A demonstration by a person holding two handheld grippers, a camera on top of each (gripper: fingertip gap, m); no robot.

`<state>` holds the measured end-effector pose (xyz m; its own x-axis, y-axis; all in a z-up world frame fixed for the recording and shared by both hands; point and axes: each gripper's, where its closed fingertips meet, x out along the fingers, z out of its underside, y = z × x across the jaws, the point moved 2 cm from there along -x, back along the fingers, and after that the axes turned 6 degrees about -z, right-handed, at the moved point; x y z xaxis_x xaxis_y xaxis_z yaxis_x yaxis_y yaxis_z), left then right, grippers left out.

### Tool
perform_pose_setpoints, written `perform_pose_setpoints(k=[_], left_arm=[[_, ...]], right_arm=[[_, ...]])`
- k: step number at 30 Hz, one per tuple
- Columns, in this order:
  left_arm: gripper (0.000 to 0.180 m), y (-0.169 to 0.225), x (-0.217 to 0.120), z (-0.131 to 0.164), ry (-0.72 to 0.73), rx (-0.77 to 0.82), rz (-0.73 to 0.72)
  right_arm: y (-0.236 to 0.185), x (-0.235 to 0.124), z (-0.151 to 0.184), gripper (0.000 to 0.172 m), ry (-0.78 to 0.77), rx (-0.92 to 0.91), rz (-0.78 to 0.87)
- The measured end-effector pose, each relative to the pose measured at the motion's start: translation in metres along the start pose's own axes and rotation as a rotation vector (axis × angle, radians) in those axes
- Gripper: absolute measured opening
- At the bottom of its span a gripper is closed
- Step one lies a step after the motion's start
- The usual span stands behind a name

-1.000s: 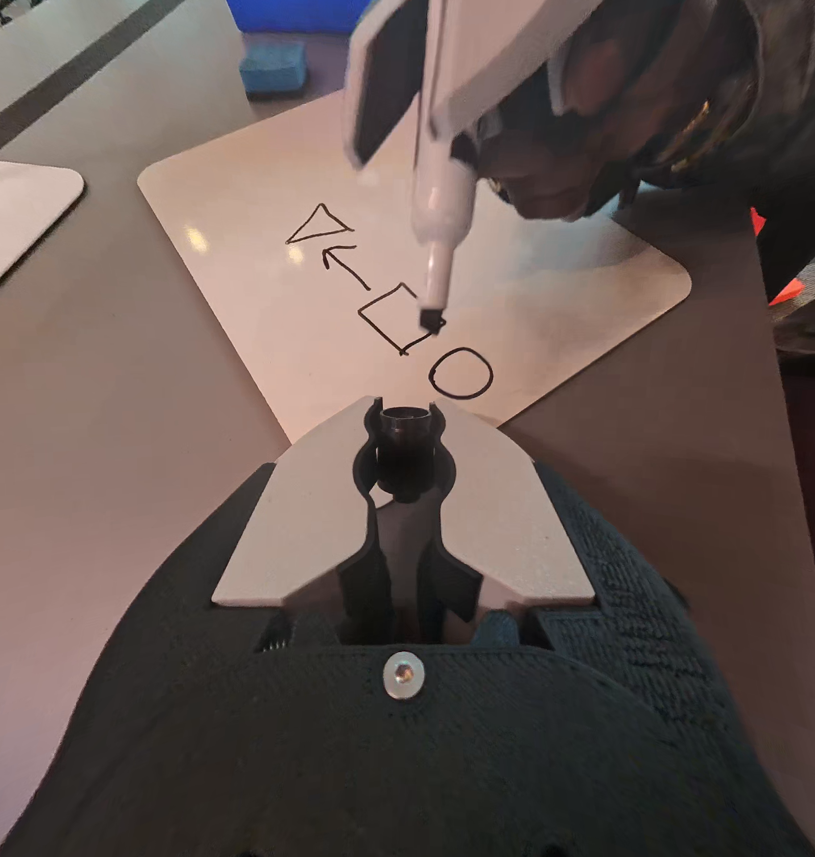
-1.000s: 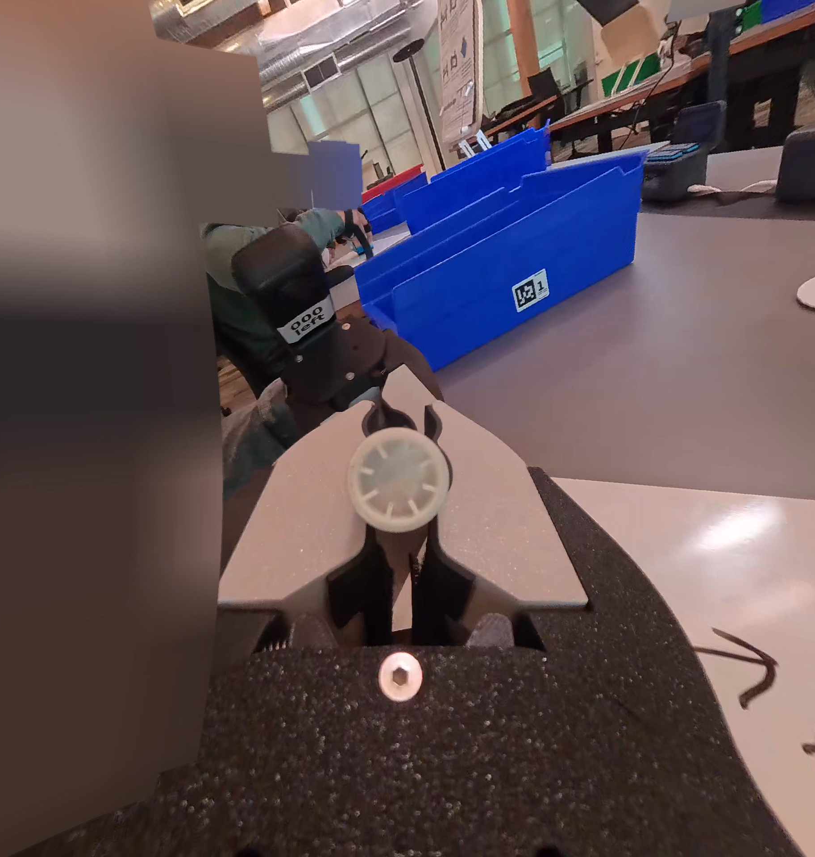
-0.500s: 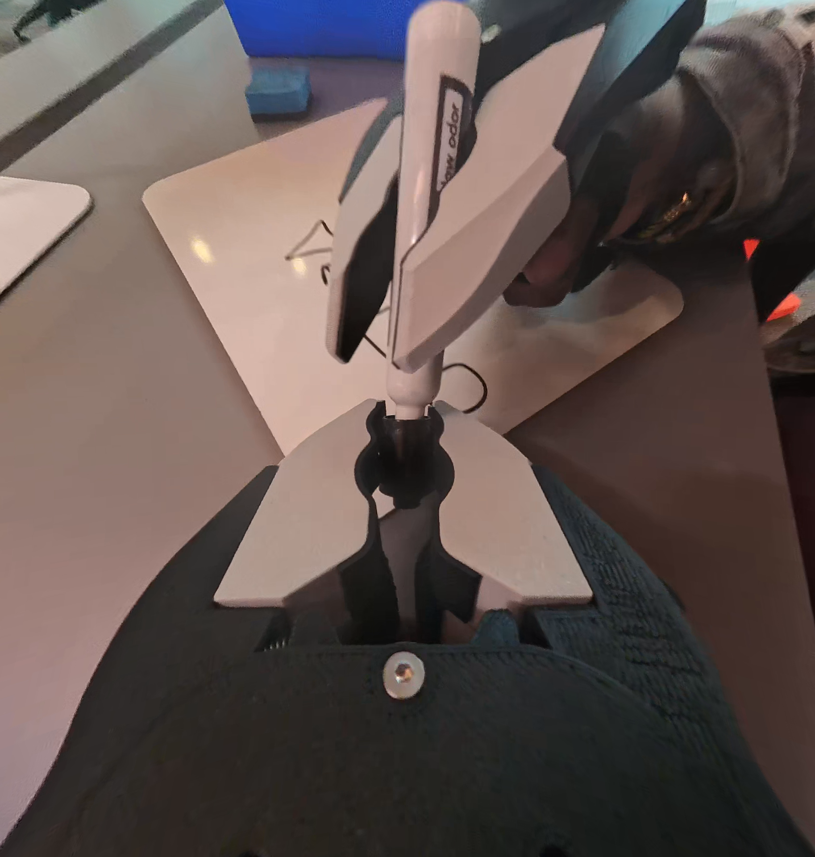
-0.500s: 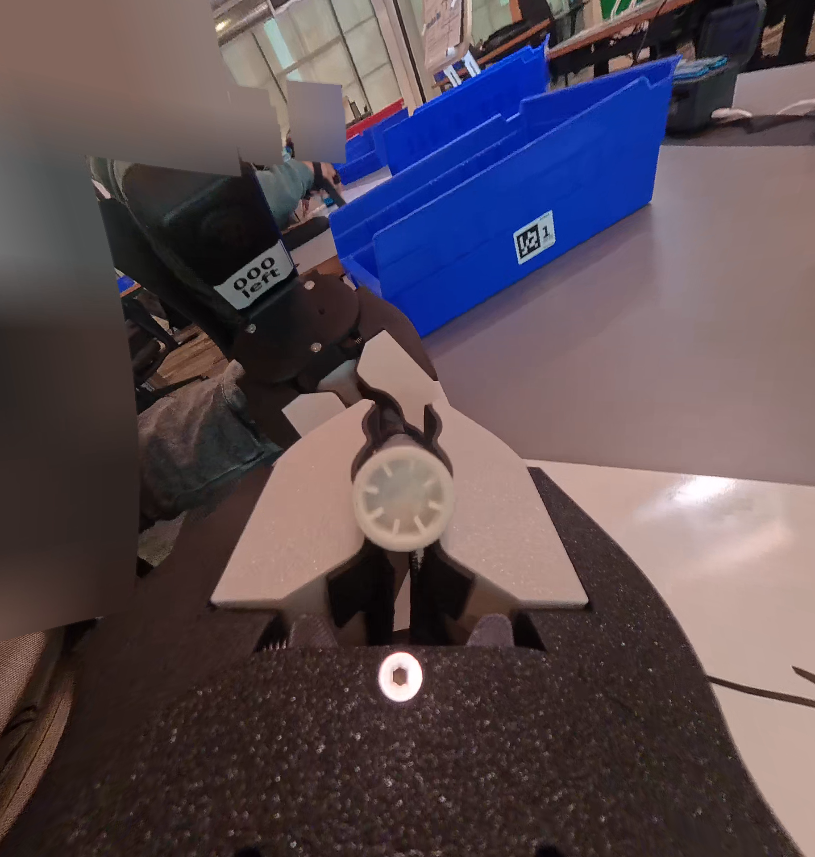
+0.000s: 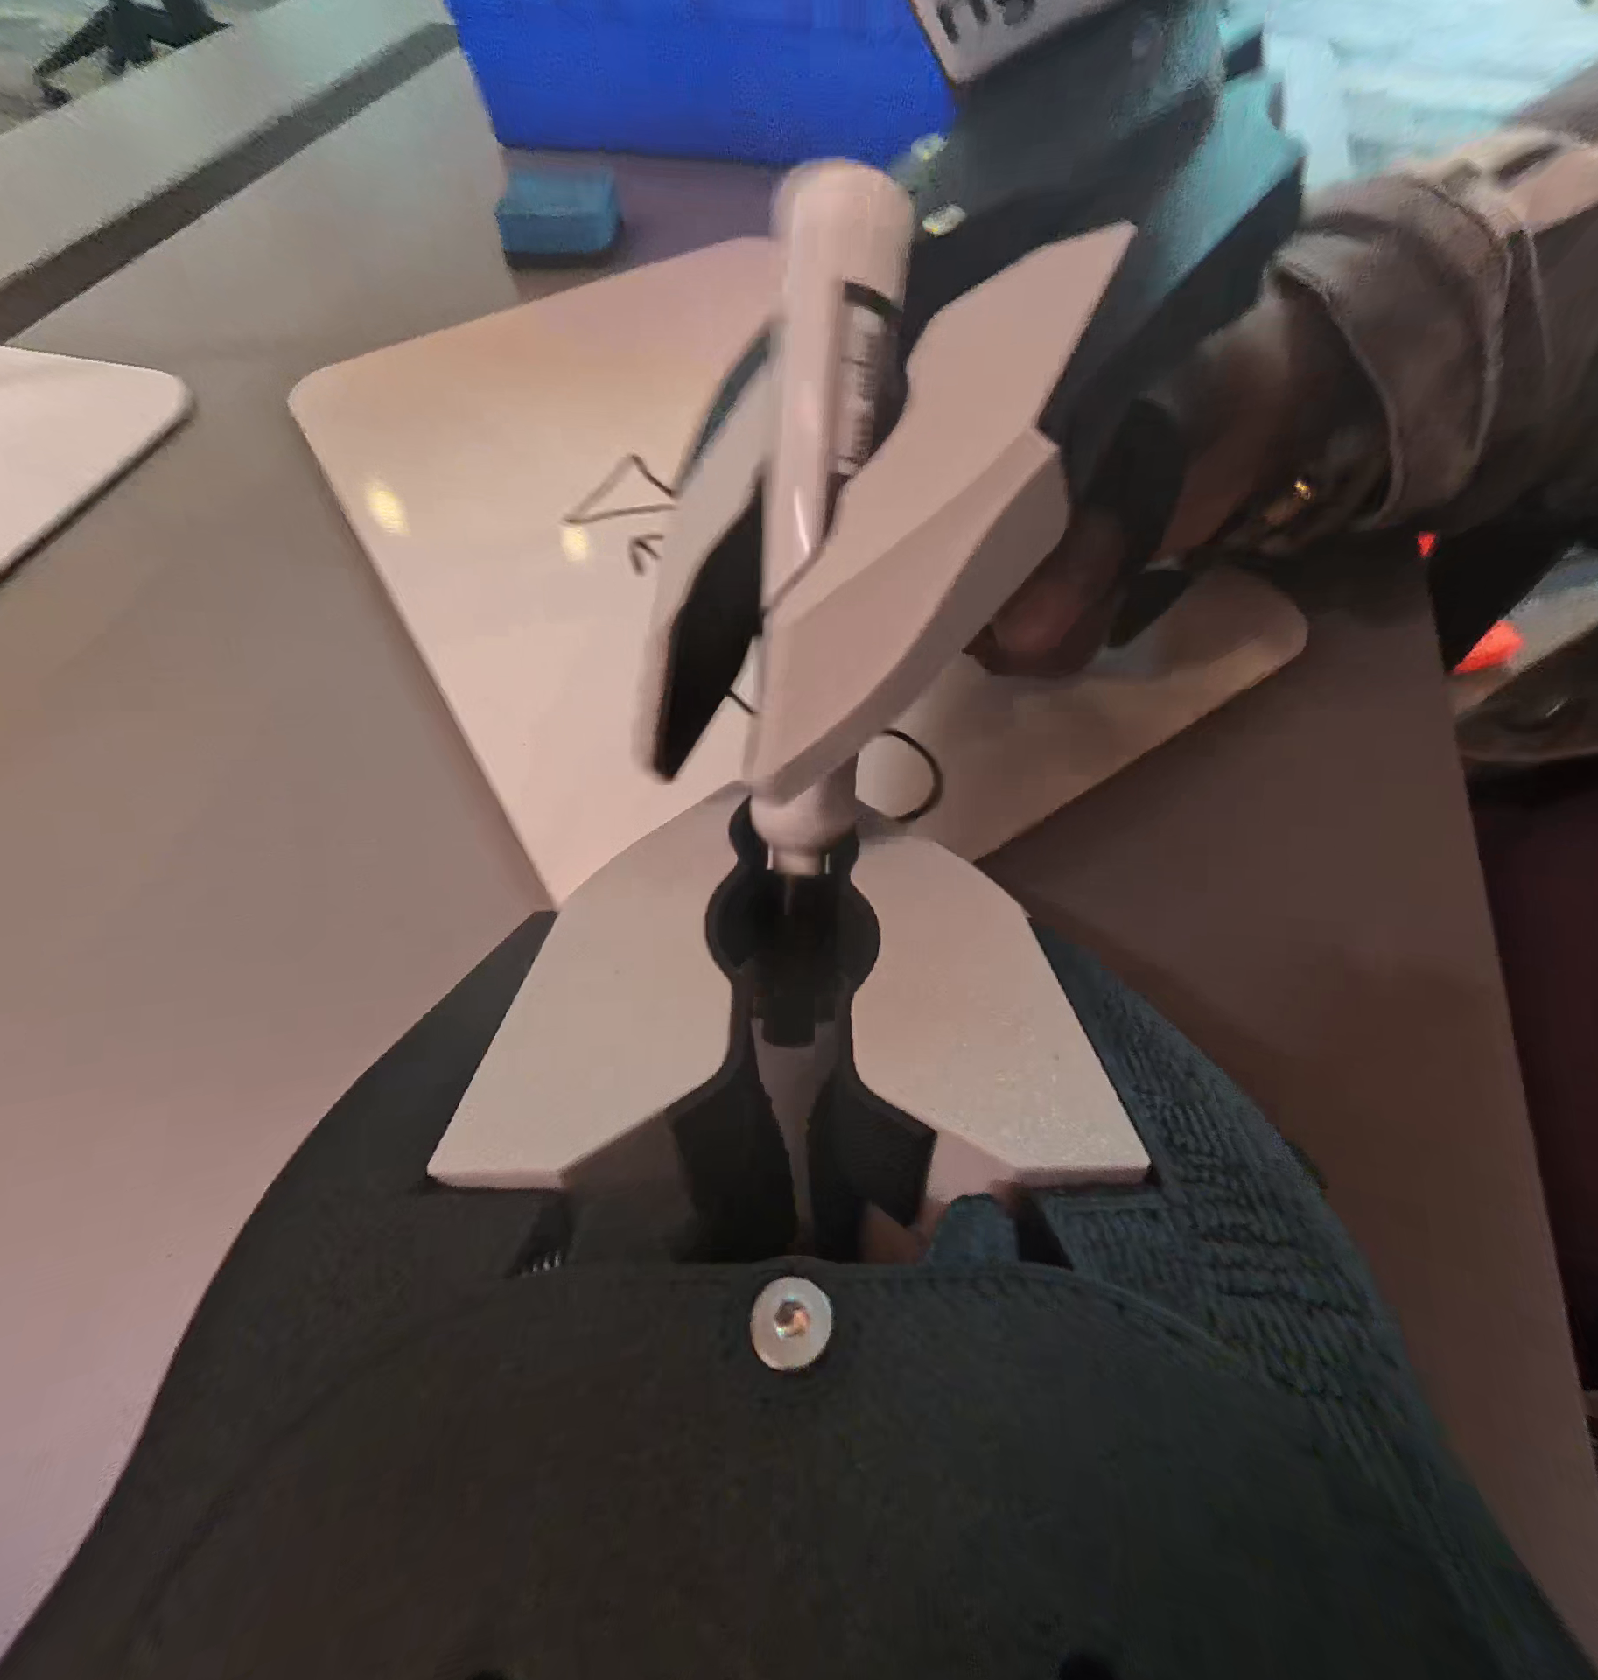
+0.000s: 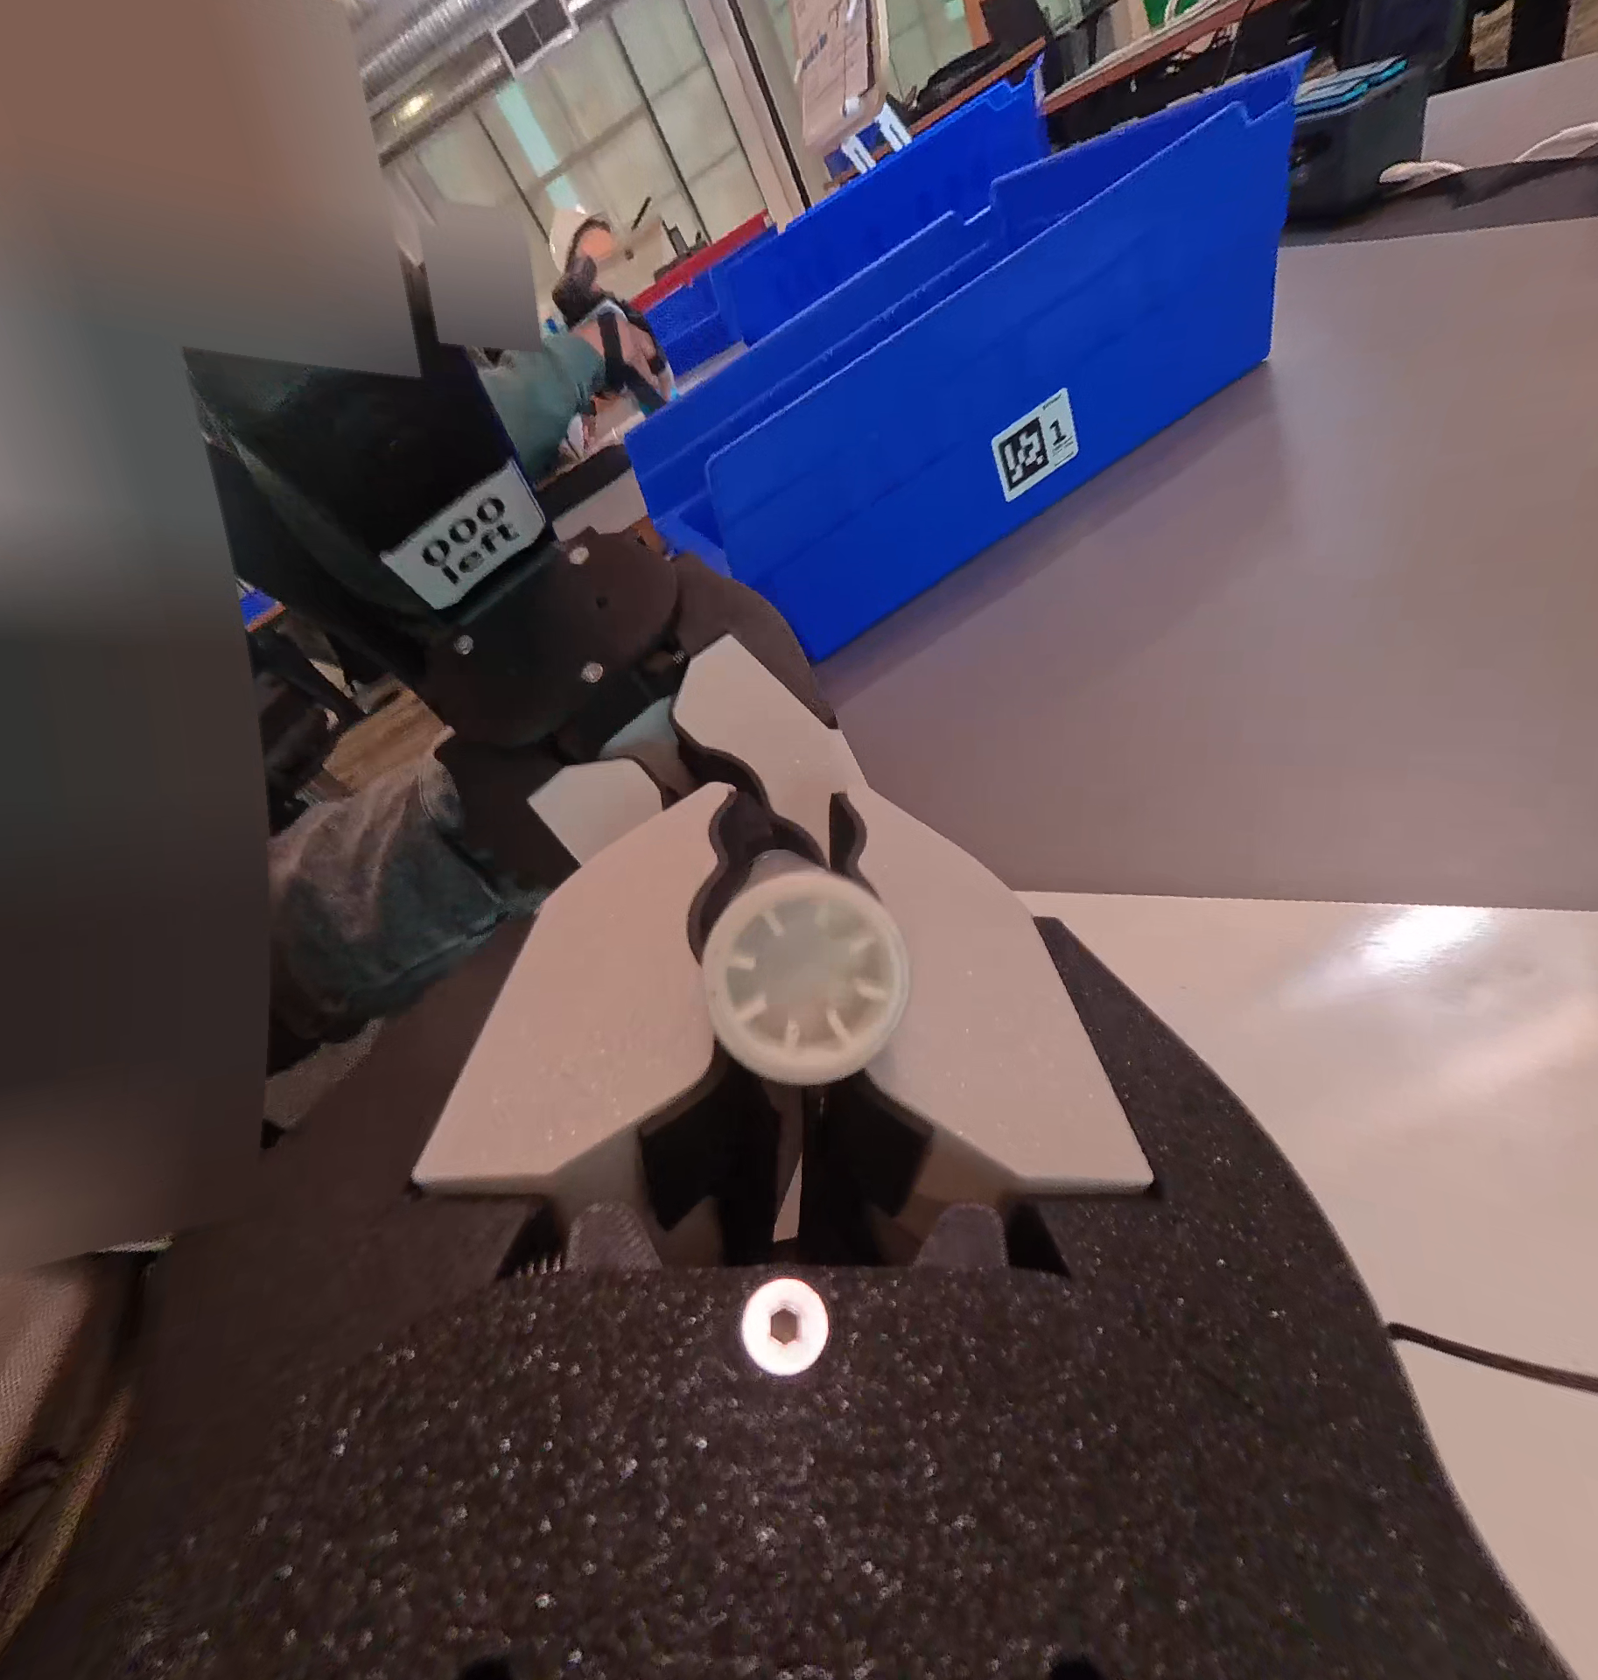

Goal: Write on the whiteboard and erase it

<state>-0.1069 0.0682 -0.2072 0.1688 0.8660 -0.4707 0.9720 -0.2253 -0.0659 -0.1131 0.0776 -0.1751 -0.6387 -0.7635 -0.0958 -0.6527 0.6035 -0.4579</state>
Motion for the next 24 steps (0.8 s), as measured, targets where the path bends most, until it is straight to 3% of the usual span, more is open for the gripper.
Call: perform_pose_setpoints(k=[2,6,10,14,17,21,24], left_arm=[[0.011,0.008,0.007,0.005,-0.056,0.055,0.008],[0.011,-0.002,-0.001,-0.012,0.09,-0.068,0.003],[0.015,-0.004,0.001,-0.01,0.066,-0.054,-0.009],[0.054,-0.015,-0.009,-0.018,0.135,-0.061,-0.064],[0.067,-0.022,-0.031,-0.025,0.138,-0.042,-0.147],[0.065,0.043,-0.083,-0.031,-0.017,0.038,0.096],[0.059,0.077,-0.092,-0.002,-0.232,0.165,0.077]], right_arm=[[-0.005,0.013,0.005,0.02,-0.04,-0.042,0.0],[-0.007,0.016,-0.017,0.019,0.005,-0.074,-0.007],[-0.004,0.019,-0.013,0.019,-0.046,-0.107,0.0],[-0.004,0.004,-0.031,0.02,0.076,-0.08,-0.01],[-0.002,-0.025,-0.054,0.02,0.175,-0.102,0.02],[-0.005,-0.061,-0.065,0.019,0.226,-0.142,0.06],[-0.009,-0.075,-0.06,0.019,0.229,-0.156,0.069]])
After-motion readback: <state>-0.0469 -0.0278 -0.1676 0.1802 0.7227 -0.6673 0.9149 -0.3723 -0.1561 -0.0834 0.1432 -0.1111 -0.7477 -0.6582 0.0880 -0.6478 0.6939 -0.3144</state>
